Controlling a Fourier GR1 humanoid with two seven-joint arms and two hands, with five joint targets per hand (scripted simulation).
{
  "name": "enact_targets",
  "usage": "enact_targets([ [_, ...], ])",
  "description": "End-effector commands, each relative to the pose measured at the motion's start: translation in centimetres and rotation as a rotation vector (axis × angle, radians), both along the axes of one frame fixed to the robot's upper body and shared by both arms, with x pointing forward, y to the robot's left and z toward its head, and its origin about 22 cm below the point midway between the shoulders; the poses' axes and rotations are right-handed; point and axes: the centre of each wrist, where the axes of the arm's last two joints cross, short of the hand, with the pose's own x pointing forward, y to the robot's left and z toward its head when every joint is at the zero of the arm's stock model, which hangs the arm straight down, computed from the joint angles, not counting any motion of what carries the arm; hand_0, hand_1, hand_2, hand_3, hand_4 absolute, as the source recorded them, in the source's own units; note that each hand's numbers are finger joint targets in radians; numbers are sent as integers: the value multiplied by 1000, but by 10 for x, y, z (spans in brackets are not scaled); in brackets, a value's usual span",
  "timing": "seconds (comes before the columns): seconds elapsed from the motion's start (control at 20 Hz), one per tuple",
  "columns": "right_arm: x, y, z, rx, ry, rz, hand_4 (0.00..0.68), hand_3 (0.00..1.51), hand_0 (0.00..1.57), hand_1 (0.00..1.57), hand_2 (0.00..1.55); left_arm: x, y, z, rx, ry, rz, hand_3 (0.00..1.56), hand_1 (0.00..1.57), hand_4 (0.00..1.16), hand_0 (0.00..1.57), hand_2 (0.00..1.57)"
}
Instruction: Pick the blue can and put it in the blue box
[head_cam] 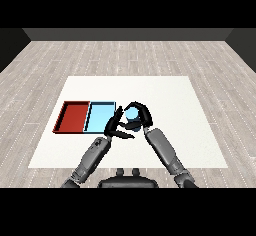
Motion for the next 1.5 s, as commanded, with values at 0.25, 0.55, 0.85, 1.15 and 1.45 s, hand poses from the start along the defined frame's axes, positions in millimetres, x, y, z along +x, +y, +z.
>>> enact_targets([
  [0.25,4,15,-13,14,4,44,618,1421,1479,1479,1473,3,-8,-9,0,1,-21,0,0,0,0,0],
  [0.55,-10,6,-8,18,6,45,580,1412,1463,1463,1463,9,-25,-6,5,-2,-7,0,0,0,0,0],
  [0.85,-22,31,-10,16,6,88,552,1395,1476,1476,1452,11,-19,0,7,-42,-21,0,0,0,0,0],
  [1.15,-11,31,-15,23,24,99,547,1412,1513,1513,1472,15,-33,19,76,-6,44,0,0,165,0,0],
  [1.45,-14,35,4,31,28,124,570,1403,1490,1490,1458,20,-37,8,212,-14,38,0,0,0,0,0],
])
